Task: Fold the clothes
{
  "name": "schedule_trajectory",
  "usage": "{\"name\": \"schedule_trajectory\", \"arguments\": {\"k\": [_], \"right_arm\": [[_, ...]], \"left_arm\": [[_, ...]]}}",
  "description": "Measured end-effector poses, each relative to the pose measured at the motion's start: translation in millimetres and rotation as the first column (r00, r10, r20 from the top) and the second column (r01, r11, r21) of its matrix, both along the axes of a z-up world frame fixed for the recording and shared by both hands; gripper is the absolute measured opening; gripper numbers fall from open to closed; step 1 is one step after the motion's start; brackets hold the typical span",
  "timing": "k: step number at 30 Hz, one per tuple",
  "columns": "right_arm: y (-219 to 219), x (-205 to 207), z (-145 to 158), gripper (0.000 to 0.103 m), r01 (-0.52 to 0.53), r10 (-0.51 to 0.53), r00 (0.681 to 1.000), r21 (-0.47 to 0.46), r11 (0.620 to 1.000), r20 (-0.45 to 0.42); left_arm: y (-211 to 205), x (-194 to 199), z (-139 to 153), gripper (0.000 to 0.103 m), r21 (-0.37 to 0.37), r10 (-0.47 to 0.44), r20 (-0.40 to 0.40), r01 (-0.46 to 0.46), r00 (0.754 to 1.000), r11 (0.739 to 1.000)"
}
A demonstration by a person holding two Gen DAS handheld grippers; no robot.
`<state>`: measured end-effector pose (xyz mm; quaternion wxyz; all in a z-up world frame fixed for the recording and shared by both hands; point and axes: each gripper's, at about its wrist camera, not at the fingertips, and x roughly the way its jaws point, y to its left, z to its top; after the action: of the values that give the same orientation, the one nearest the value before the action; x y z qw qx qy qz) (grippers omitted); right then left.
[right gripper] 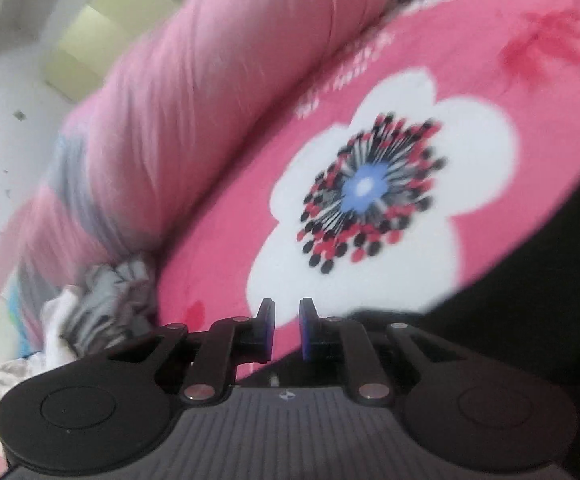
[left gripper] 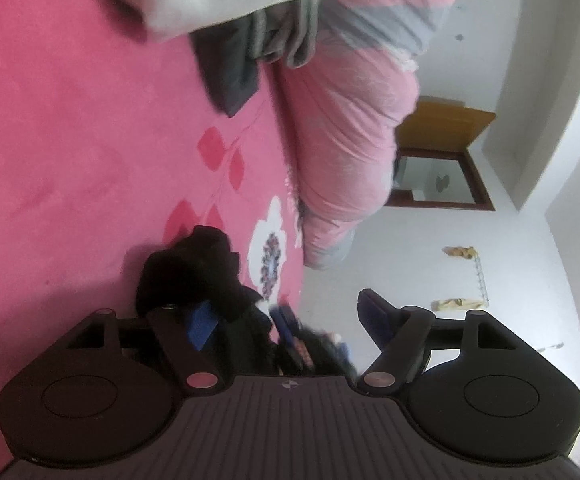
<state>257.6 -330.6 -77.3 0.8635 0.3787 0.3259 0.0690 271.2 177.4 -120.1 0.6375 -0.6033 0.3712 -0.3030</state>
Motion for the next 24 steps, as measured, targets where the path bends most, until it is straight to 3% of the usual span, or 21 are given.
{"name": "schedule_trajectory", "arguments": {"k": [2, 6, 10, 13, 17, 21, 24], "right_arm": [[-13.1, -31.0, 13.3, 0.015, 0.014, -0.014, 1.0, -0.004, 1.0, 0.023], [-35.6, -102.5, 40.7, 0.015, 0.035, -0.033, 0.999, -0.053, 0.998, 0.033], [-45.4, -178.3, 56.8, 0.021, 0.085, -0.082, 0.996, -0.098, 0.992, 0.04], [-61.2, -231.7, 49.1, 0.027, 0.181, -0.18, 0.983, -0.061, 0.982, 0.022], [-81.5, -286.5, 27.4, 0.028, 0.289, -0.29, 0.957, -0.012, 0.957, -0.026], [-95.2, -314.0, 11.5, 0.028, 0.342, -0.339, 0.938, 0.048, 0.938, -0.069], [-96.8, -319.0, 11.3, 0.028, 0.339, -0.335, 0.94, 0.054, 0.939, -0.065]], "left_arm": [[6.1, -5.2, 8.8, 0.08, -0.001, 0.019, 0.022, -0.019, 1.0, 1.0], [13.9, -19.0, 29.5, 0.08, 0.037, 0.044, 0.064, -0.047, 0.997, 0.998], [8.9, -51.6, 51.0, 0.08, 0.224, 0.004, 0.091, -0.024, 0.996, 0.974], [2.8, -89.1, 55.4, 0.08, 0.371, -0.049, 0.11, 0.004, 0.993, 0.928], [-7.0, -132.7, 51.6, 0.077, 0.457, -0.101, 0.169, 0.013, 0.98, 0.889], [-25.3, -163.5, 51.7, 0.074, 0.594, -0.188, 0.291, -0.023, 0.938, 0.804], [-43.6, -175.6, 54.0, 0.073, 0.709, -0.277, 0.363, -0.071, 0.89, 0.702]]}}
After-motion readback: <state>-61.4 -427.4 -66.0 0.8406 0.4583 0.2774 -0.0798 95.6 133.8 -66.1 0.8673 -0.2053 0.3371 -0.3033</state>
